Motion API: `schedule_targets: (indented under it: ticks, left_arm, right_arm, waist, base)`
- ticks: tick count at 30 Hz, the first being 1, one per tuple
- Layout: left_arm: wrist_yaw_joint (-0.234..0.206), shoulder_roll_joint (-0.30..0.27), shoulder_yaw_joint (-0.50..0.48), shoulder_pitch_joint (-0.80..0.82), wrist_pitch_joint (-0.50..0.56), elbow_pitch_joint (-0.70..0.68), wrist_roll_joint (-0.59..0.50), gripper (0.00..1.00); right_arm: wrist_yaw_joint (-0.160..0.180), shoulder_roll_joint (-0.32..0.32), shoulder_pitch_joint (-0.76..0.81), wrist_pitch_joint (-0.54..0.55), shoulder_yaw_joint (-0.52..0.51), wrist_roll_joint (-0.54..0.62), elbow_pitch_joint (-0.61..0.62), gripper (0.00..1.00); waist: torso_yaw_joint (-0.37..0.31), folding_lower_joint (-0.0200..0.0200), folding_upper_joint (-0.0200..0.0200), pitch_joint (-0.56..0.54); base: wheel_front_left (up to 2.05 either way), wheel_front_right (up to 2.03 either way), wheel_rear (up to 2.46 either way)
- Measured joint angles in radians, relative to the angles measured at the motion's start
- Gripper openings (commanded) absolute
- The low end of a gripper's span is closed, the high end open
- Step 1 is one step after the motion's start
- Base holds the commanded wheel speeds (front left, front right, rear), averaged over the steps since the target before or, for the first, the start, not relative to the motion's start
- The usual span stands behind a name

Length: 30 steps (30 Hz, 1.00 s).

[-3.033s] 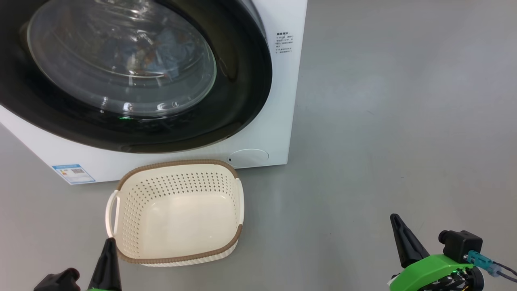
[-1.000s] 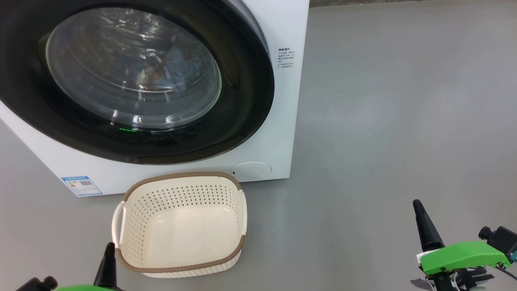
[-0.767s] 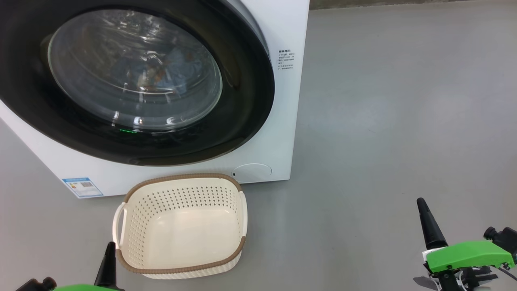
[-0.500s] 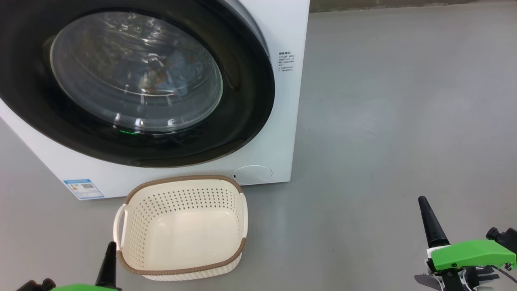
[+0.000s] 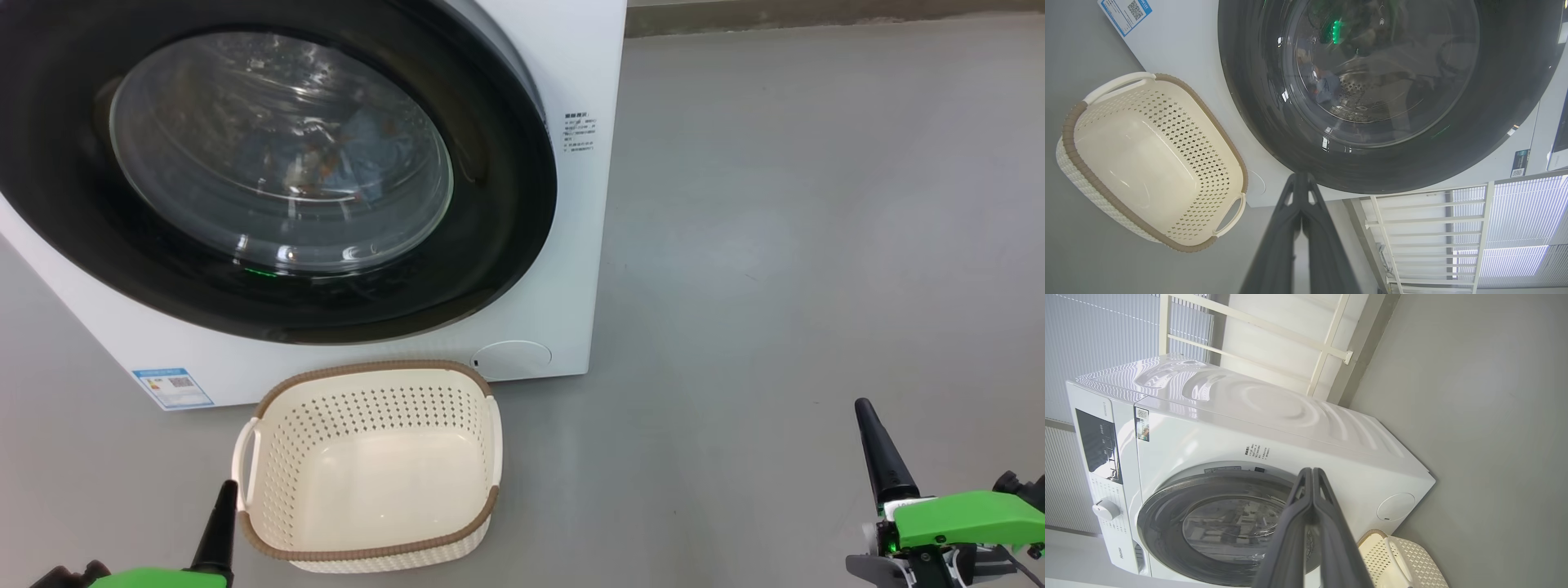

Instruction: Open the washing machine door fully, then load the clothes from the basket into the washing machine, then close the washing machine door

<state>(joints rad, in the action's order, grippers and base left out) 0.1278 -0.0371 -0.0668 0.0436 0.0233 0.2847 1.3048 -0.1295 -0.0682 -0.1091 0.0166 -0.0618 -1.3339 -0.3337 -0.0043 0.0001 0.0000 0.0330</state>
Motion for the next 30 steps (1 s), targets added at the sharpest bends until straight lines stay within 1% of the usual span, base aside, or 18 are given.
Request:
schedule_targets:
  ticks: [4, 7, 30]
  left_arm:
    - [0.000, 0.000, -0.002, 0.000, 0.008, -0.001, 0.035, 0.00]
    - [0.000, 0.000, -0.003, 0.001, 0.021, -0.002, 0.071, 0.00]
    - [0.000, 0.000, -0.011, 0.021, 0.084, -0.010, 0.293, 0.00]
  right_arm:
    - [0.000, 0.000, 0.000, 0.009, -0.005, -0.021, 0.005, 0.00]
    - [0.000, 0.002, 0.000, 0.019, -0.015, -0.065, 0.014, 0.00]
    - [0.000, 0.012, 0.016, 0.081, -0.061, -0.265, 0.056, 0.00]
  waist:
    - [0.000, 0.0000, 0.0000, -0.003]
    - [0.001, 0.0000, 0.0000, -0.007]
    - [0.004, 0.0000, 0.0000, -0.030]
  base:
    - [0.00, 0.00, 0.00]
    - [0.00, 0.00, 0.00]
    - [0.00, 0.00, 0.00]
